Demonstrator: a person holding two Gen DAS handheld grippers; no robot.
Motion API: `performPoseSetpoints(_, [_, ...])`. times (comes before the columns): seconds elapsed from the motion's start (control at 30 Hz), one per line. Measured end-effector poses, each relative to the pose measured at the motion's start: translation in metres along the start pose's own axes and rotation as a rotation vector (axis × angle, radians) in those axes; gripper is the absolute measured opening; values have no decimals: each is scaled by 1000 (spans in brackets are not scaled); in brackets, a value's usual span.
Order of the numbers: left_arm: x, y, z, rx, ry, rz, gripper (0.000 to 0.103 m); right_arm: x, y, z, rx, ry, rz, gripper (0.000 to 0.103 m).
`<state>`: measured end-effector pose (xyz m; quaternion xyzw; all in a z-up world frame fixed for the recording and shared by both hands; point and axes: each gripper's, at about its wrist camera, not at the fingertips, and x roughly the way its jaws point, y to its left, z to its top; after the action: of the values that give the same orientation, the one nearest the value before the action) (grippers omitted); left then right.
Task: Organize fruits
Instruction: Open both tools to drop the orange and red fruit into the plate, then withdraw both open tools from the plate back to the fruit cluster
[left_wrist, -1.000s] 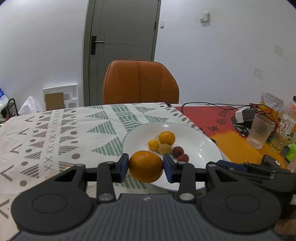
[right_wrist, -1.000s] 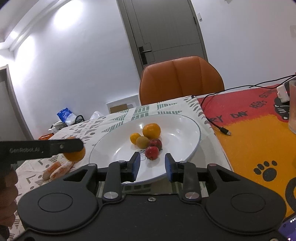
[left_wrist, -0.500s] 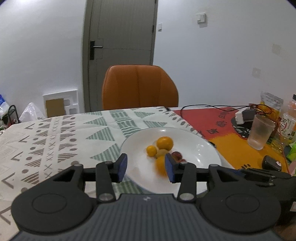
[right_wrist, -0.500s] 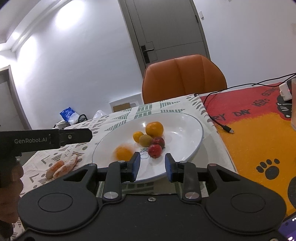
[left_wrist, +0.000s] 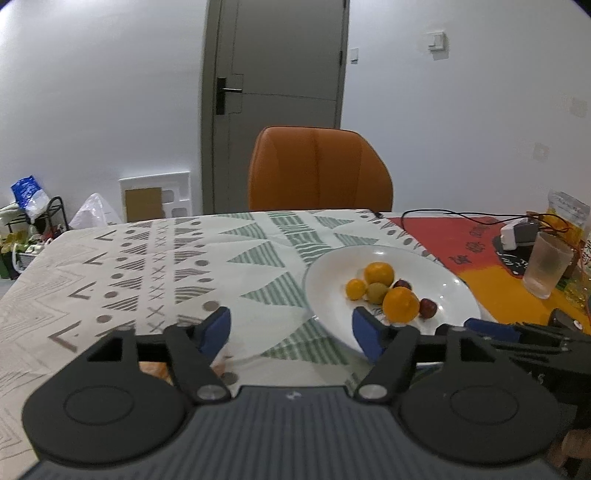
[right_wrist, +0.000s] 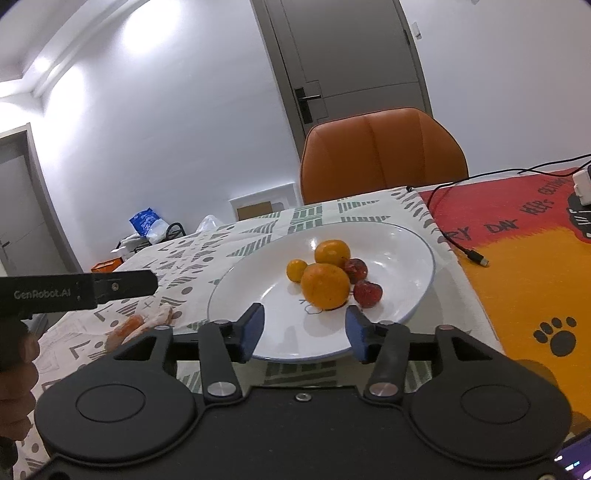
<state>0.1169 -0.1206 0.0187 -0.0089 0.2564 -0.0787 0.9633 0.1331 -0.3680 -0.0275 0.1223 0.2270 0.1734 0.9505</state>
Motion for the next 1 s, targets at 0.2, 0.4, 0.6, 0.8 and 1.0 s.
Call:
performPoseSetpoints(0.2, [-10, 16, -5, -31, -2, 29, 74, 1, 8, 0, -11, 9, 13, 54])
performPoseSetpoints(0.4, [-19, 30, -10, -53, -1, 56, 75, 2, 18, -1, -26, 17, 30, 55])
performPoseSetpoints(0.6, [-28, 46, -16, -77, -1, 80, 75, 3, 29, -2, -42, 22, 52, 71])
performPoseSetpoints(0.8, [-35, 59, -23, -103, 0, 112, 76, 5, 41, -2, -58, 26, 89, 96])
performPoseSetpoints(1.0, [-41, 68, -33, -120, 6, 128, 79, 7, 52, -3, -66, 36, 95, 103])
